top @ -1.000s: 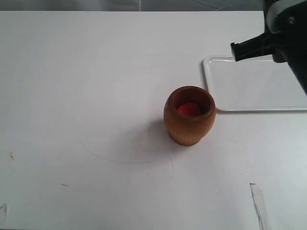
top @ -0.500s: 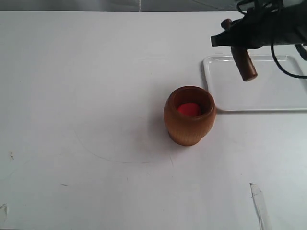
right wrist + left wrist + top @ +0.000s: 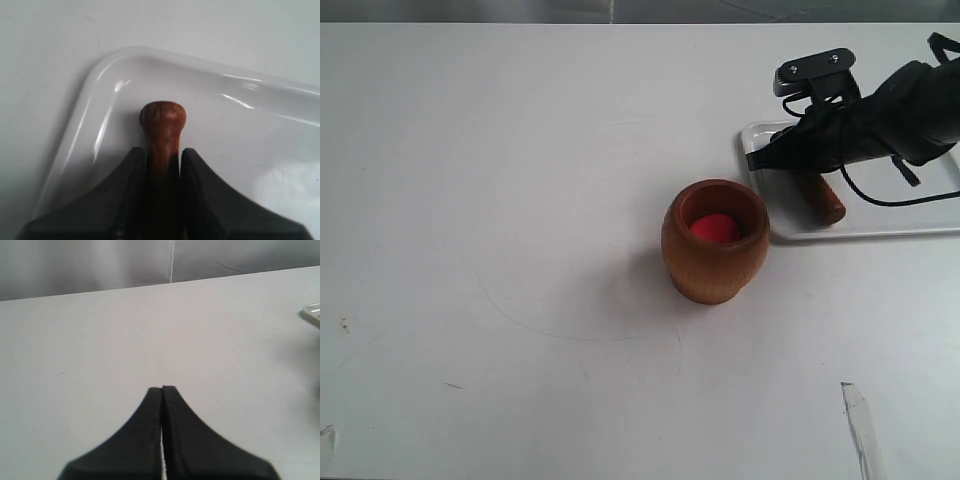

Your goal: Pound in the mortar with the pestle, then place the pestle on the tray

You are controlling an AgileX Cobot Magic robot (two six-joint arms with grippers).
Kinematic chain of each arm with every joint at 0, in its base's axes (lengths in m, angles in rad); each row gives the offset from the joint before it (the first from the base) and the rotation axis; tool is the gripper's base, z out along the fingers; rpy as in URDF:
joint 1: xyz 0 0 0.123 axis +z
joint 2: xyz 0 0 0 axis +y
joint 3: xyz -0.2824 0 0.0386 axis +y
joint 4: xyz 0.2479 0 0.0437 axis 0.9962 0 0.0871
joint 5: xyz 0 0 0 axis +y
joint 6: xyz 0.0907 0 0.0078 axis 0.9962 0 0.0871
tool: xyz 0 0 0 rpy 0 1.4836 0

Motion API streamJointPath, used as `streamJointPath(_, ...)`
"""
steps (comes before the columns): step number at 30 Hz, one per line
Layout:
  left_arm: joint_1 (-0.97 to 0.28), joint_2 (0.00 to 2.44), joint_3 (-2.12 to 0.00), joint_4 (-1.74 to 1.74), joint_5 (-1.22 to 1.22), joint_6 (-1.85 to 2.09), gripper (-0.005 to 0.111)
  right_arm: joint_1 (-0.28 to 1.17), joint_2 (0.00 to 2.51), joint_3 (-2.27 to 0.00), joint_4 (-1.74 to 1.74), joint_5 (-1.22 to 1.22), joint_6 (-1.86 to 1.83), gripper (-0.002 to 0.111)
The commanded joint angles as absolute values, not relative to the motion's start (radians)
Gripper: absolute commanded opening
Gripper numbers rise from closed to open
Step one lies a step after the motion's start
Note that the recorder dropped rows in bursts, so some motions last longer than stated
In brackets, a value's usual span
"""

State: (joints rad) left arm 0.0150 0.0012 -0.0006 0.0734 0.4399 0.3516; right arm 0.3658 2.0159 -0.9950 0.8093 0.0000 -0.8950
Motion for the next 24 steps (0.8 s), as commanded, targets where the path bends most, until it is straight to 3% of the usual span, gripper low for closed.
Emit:
streamJointPath(1,0.007,0.0,0.0,0.066,0.437,0.343,0.0,0.359,2.029,-0.991,0.81,0.012,-0.902,0.001)
streamJointPath(3,0.007,0.0,0.0,0.066,0.437,0.343,0.0,0.359,2.029,-0.991,0.81,0.017,-0.902,0.006)
streamJointPath(10,0.007,0.0,0.0,0.066,0.437,0.343,0.0,0.359,1.918,-0.991,0.81,0.02,-0.902,0.043)
streamJointPath(14,0.007,0.0,0.0,0.066,0.437,0.343,0.0,0.359,1.769,-0.991,0.81,0.036,-0.902,0.049)
streamJointPath(19,0.007,0.0,0.0,0.066,0.437,0.343,0.0,0.359,1.609,-0.991,0.81,0.154,-0.9,0.044)
streamJointPath(24,0.007,0.0,0.0,0.066,0.437,0.343,0.0,0.362,1.459,-0.963,0.815,0.304,-0.893,0.0)
